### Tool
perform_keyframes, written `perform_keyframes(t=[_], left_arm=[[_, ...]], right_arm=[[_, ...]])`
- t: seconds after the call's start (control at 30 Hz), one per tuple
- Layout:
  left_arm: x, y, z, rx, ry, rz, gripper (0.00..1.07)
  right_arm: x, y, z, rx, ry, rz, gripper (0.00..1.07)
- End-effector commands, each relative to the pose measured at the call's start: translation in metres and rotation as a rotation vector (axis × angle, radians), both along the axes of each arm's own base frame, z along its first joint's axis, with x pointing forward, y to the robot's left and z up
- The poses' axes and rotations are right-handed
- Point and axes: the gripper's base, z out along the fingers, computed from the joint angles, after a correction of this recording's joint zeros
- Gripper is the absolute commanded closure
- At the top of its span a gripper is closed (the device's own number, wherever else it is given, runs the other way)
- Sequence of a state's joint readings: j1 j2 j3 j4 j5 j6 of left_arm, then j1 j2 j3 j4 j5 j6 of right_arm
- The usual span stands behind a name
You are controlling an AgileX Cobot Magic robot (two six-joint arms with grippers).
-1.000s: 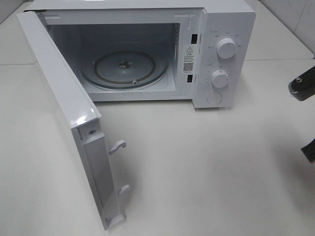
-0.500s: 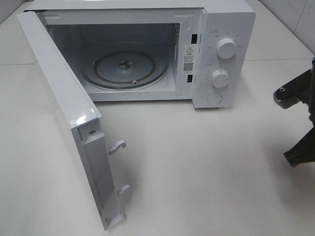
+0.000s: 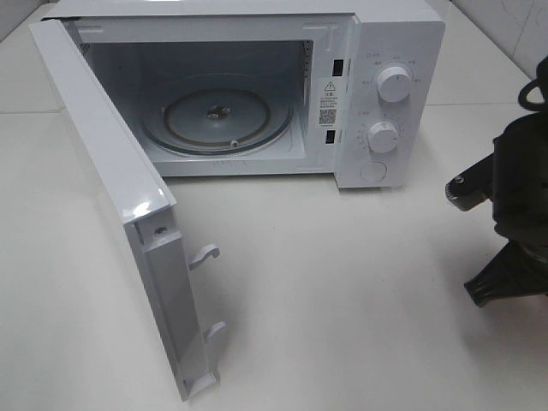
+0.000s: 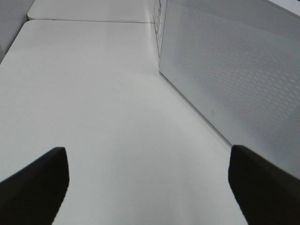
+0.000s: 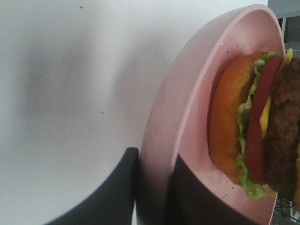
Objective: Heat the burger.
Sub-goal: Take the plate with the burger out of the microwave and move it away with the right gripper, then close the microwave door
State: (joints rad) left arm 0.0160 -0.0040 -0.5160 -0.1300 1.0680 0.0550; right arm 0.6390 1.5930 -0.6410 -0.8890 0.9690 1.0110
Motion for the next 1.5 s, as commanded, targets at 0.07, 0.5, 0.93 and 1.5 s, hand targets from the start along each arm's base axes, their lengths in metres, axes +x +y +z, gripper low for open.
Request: perform_keyframes(t=[0.07, 0.5, 0.93, 1.5], left_arm=[[-0.002, 0.0, -0.001, -0.001, -0.012, 0.002, 0.22], [-0.002, 0.0, -0.001, -0.001, -0.012, 0.002, 0.22], [-0.002, 0.0, -0.001, -0.001, -0.012, 0.002, 0.22], [-0.002, 0.0, -0.001, -0.001, -0.012, 0.002, 0.22]], right_arm=[[0.0, -0.005, -0.007, -0.061, 0.0, 0.009, 1.07], [0.001, -0.018, -0.035, -0.013, 0.032, -0.029, 1.07], [0.005, -0.02, -0.048, 0.087, 0.056, -0.062, 0.99], [-0.007, -0.016, -0.017, 0.203, 0.081, -0.014, 0.61]])
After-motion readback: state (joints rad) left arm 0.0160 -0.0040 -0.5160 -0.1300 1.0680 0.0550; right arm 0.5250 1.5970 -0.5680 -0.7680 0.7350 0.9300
